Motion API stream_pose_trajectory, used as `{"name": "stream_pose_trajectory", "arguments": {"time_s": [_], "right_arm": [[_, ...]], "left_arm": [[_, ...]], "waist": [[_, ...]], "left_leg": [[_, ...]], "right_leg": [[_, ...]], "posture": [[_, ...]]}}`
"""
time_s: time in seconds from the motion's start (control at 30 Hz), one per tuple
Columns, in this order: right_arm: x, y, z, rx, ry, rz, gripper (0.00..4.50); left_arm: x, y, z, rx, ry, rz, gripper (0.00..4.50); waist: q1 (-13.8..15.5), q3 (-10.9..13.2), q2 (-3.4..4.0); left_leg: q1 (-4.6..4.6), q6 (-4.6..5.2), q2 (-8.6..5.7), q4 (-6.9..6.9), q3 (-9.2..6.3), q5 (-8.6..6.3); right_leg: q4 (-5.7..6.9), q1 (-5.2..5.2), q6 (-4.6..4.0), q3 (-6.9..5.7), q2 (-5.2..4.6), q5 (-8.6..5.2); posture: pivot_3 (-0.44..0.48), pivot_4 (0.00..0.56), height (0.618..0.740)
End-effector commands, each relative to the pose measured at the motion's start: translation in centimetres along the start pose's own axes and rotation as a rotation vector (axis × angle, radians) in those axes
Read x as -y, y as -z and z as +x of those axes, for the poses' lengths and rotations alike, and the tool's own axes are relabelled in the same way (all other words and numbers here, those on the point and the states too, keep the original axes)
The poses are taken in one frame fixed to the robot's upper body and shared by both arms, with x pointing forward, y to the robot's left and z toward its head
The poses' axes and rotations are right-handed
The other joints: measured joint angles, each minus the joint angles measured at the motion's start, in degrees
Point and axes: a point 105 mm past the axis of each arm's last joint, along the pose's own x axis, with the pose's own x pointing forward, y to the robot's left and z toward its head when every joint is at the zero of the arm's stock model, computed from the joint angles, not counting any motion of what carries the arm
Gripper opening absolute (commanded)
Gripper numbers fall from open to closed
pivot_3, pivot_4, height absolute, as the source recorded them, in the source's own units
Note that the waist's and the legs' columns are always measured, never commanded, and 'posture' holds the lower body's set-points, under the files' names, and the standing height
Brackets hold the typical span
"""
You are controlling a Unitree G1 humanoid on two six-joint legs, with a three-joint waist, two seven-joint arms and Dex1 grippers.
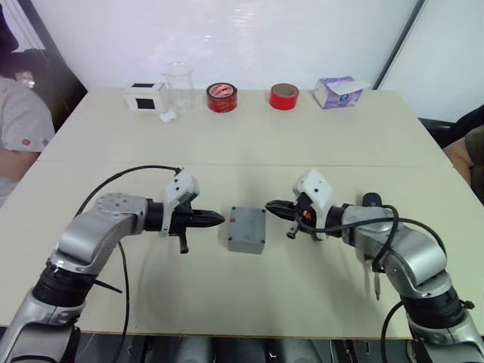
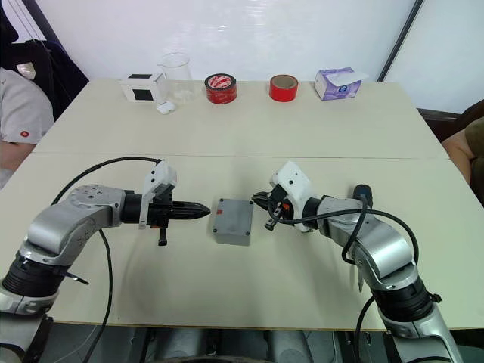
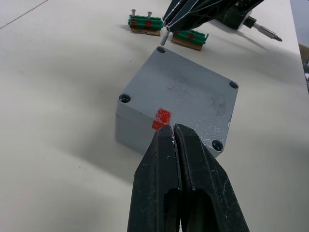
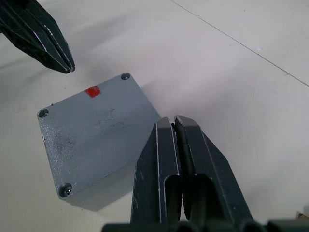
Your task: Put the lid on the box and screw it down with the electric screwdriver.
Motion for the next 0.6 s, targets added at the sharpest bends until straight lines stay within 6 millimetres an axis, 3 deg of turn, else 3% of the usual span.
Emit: {"name": "stream_pose_trajectory", "arguments": {"time_s": [0.03, 0.6], "right_arm": [[-0.62, -1.15, 0.06, 0.042, -0.021, -0.03, 0.02], [-0.06, -0.57, 0.43, 0.013, 0.0, -0.037, 0.02]], "left_arm": [[0.13, -0.68, -0.21, 0.012, -0.005, 0.036, 0.0], [0.13, -0.73, -0.18, 0.016, -0.01, 0.037, 0.0]], "waist": [[0.0, 0.0, 0.0], [0.0, 0.0, 0.0]], "left_leg": [[0.0, 0.0, 0.0, 0.0, 0.0, 0.0], [0.0, 0.0, 0.0, 0.0, 0.0, 0.0]], "right_leg": [[0.0, 0.0, 0.0, 0.0, 0.0, 0.0], [-0.01, 0.0, -0.03, 0.0, 0.0, -0.02]], "posture": [[0.0, 0.15, 0.74], [0.0, 0.15, 0.74]]}}
